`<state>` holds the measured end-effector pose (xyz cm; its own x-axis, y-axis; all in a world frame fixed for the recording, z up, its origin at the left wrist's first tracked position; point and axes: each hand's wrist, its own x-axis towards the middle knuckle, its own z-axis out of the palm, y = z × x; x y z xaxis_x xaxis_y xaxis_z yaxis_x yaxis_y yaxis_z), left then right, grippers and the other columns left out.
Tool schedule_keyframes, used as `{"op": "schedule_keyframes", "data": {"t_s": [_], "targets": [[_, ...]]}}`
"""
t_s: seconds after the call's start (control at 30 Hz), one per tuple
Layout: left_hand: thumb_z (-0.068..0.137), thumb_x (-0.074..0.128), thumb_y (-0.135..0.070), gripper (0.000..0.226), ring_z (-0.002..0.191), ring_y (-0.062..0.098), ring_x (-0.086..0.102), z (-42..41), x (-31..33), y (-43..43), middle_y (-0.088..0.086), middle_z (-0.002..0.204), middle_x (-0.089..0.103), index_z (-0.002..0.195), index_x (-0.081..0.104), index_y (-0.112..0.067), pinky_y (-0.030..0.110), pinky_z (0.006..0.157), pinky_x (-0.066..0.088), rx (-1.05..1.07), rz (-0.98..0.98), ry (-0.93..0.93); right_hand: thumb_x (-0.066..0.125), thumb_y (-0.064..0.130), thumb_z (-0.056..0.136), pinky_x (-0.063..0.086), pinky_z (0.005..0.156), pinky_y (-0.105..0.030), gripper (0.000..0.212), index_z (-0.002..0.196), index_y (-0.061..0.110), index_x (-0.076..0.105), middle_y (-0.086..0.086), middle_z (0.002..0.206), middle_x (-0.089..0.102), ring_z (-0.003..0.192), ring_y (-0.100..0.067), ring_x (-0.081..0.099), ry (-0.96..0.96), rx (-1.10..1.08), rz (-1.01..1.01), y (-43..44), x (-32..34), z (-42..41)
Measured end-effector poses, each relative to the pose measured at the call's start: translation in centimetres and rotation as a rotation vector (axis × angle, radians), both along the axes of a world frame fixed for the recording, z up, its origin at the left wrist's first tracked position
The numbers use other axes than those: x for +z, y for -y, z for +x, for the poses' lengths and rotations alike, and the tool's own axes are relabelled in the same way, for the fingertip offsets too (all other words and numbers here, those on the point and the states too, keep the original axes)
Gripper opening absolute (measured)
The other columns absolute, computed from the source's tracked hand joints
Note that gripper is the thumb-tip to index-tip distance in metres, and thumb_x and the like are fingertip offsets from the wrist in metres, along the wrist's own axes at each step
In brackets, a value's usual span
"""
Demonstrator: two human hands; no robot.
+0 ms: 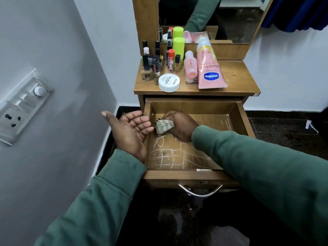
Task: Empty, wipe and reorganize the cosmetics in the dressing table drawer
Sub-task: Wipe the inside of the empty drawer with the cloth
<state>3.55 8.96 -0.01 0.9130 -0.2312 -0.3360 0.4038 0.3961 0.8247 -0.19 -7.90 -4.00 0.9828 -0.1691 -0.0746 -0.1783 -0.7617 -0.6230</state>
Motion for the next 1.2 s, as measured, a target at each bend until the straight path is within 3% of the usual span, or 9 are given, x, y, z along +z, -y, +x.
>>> {"op": "schedule_keyframes", "data": {"t_s": [0.23, 0.5, 0.67, 0.8, 0.87, 0.97, 1.07, 1.2], "targets": [[0.095, 0.003, -0.077, 0.098, 0.060, 0.023, 0.061, 0.1, -0.2, 0.0, 0.015, 0.074, 0.065, 0.104, 0.065, -0.002, 0.031, 0.052, 0.054, -0.009, -0.002, 0.003, 0.066, 0.009, 0.097, 0.053, 0.099, -0.041, 0.018, 0.112, 0.013, 0.075, -0.001, 0.115, 0.069, 0.105, -0.018, 0.064, -0.080, 0.232, -0.015, -0.5, 0.2, 0.4], [0.095, 0.002, -0.077, 0.098, 0.059, 0.022, 0.062, 0.0, -0.3, 0.0, 0.014, 0.073, 0.066, 0.100, 0.065, -0.003, 0.028, 0.050, 0.055, -0.019, -0.004, 0.017, 0.070, 0.003, 0.094, 0.048, 0.105, -0.029, 0.024, 0.112, 0.016, 0.079, 0.004, 0.124, 0.070, 0.114, -0.011, 0.063, -0.126, 0.434, -0.052, -0.7, 0.3, -1.3], [0.094, 0.002, -0.078, 0.098, 0.058, 0.022, 0.062, 0.0, -0.4, 0.1, 0.014, 0.072, 0.067, 0.100, 0.066, -0.004, 0.029, 0.050, 0.055, -0.060, 0.046, 0.065, 0.068, 0.001, 0.095, 0.050, 0.104, -0.031, 0.023, 0.113, 0.012, 0.079, -0.002, 0.125, 0.071, 0.114, -0.018, 0.065, -0.143, 0.283, -0.042, 2.7, 1.1, -1.8], [0.095, 0.000, -0.076, 0.100, 0.059, 0.022, 0.063, -0.1, -0.4, 0.4, 0.015, 0.074, 0.068, 0.106, 0.067, -0.002, 0.028, 0.051, 0.054, -0.129, 0.111, 0.152, 0.069, 0.000, 0.094, 0.050, 0.101, -0.025, 0.022, 0.113, 0.006, 0.078, -0.004, 0.124, 0.069, 0.110, -0.015, 0.064, -0.146, 0.090, 0.004, 6.1, 1.3, -3.0], [0.095, -0.001, -0.075, 0.100, 0.059, 0.022, 0.063, -0.2, -0.4, 0.4, 0.014, 0.074, 0.068, 0.104, 0.067, -0.003, 0.028, 0.051, 0.054, -0.130, 0.107, 0.154, 0.069, 0.005, 0.096, 0.047, 0.094, -0.016, 0.022, 0.114, 0.013, 0.078, 0.001, 0.124, 0.067, 0.112, -0.014, 0.061, -0.106, -0.032, -0.027, 7.2, 0.9, -3.9], [0.096, 0.000, -0.074, 0.098, 0.059, 0.022, 0.062, -0.1, -0.4, 0.4, 0.015, 0.074, 0.068, 0.101, 0.067, -0.003, 0.028, 0.050, 0.054, -0.113, 0.100, 0.145, 0.073, 0.014, 0.095, 0.045, 0.099, -0.026, 0.025, 0.118, 0.024, 0.074, 0.008, 0.125, 0.064, 0.113, -0.014, 0.057, -0.081, -0.180, -0.078, 7.2, 0.1, -5.1], [0.096, 0.001, -0.074, 0.098, 0.058, 0.022, 0.063, 0.0, -0.5, 0.5, 0.015, 0.074, 0.069, 0.101, 0.068, -0.003, 0.028, 0.050, 0.054, -0.107, 0.109, 0.141, 0.076, 0.011, 0.090, 0.047, 0.094, -0.028, 0.032, 0.119, 0.024, 0.073, 0.007, 0.125, 0.064, 0.111, -0.015, 0.059, -0.105, -0.110, -0.115, 5.8, -0.3, -5.6], [0.096, 0.001, -0.074, 0.098, 0.057, 0.021, 0.062, 0.2, -0.6, 0.6, 0.015, 0.072, 0.068, 0.100, 0.068, -0.003, 0.027, 0.048, 0.053, -0.105, 0.115, 0.130, 0.075, 0.019, 0.092, 0.053, 0.095, -0.035, 0.020, 0.111, 0.024, 0.072, 0.009, 0.117, 0.063, 0.104, -0.013, 0.060, -0.099, 0.007, -0.043, 2.5, -0.2, -4.9]]}}
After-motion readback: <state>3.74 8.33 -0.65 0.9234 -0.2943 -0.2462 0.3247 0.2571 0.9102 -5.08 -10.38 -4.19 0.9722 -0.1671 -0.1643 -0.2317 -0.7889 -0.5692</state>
